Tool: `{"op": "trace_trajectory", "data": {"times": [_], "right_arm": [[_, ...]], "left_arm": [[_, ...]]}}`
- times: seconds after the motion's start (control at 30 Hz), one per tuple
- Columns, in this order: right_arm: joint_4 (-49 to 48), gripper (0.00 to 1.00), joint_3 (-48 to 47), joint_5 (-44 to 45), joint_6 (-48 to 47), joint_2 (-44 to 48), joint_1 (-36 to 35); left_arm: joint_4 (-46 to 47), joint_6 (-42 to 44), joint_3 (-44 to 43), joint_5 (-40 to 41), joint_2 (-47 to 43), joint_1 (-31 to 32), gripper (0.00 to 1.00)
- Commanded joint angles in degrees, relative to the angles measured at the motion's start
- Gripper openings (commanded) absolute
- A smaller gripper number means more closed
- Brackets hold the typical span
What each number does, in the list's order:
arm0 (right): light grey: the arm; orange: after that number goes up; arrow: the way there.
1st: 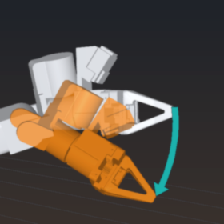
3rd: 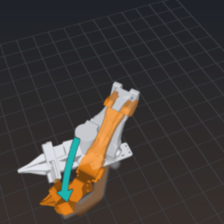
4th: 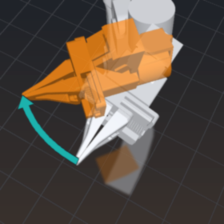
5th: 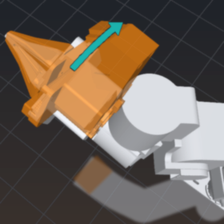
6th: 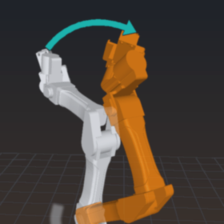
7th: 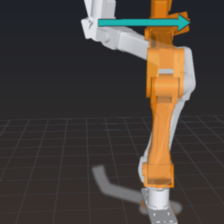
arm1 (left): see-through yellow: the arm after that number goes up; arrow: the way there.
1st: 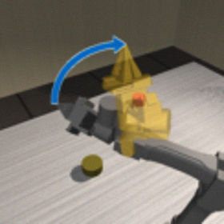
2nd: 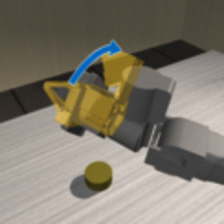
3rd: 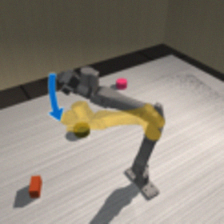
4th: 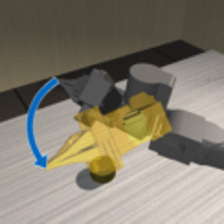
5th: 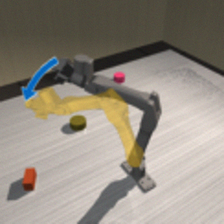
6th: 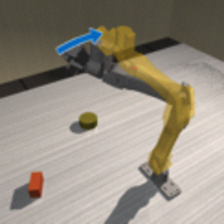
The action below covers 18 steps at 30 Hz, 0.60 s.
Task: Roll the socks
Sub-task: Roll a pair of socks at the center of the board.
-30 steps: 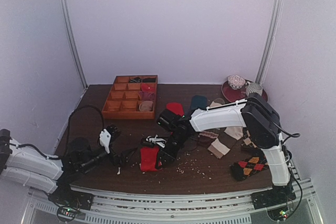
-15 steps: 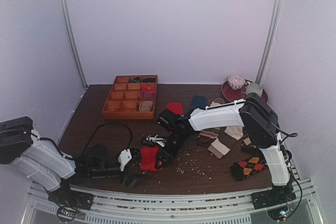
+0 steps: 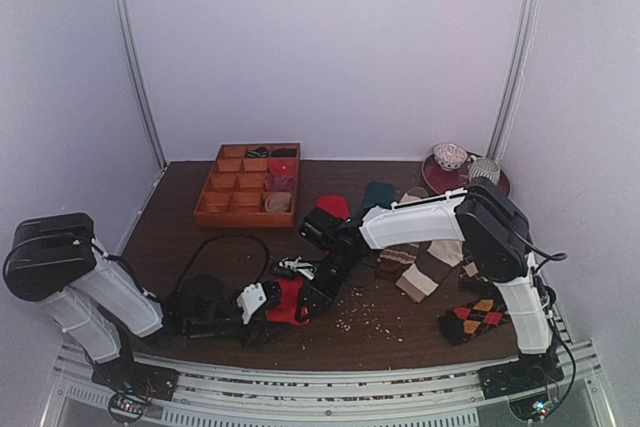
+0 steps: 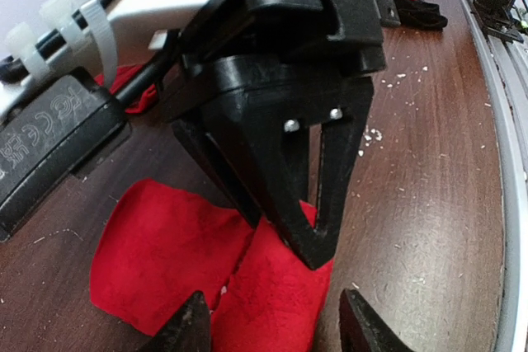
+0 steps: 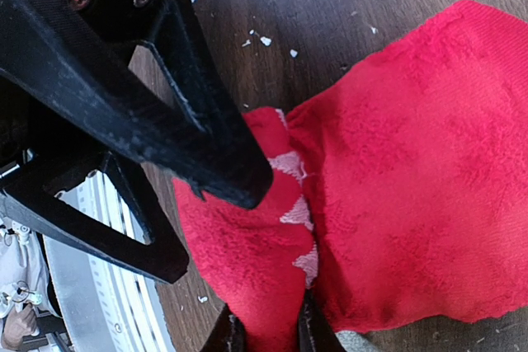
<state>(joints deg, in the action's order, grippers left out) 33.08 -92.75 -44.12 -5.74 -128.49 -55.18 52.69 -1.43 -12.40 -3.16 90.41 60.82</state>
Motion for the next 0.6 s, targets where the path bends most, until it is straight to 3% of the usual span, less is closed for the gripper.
{"op": "trace_trajectory", "data": {"times": [0.0, 0.23, 0.37, 0.57], "right_arm": [[6.04, 0.16, 2.79, 4.83, 0.64, -3.35, 0.21], [5.67, 0.15, 3.19, 4.66, 0.64, -3.37, 0.51], [5.40, 0.15, 3.28, 4.66, 0.68, -3.34, 0.68], [5.32, 0.15, 2.82, 4.41, 0.82, -3.83, 0.66]], "left_arm": [[2.48, -1.45, 0.53, 1.85, 0.14, 0.09, 0.54], [2.86, -2.56, 2.63, 4.80, -0.22, 0.14, 0.67], [3.87, -2.74, 4.15, 7.13, -1.79, 0.09, 0.68], [7.67, -2.52, 3.58, 4.39, 1.35, 0.09, 0.71]]}}
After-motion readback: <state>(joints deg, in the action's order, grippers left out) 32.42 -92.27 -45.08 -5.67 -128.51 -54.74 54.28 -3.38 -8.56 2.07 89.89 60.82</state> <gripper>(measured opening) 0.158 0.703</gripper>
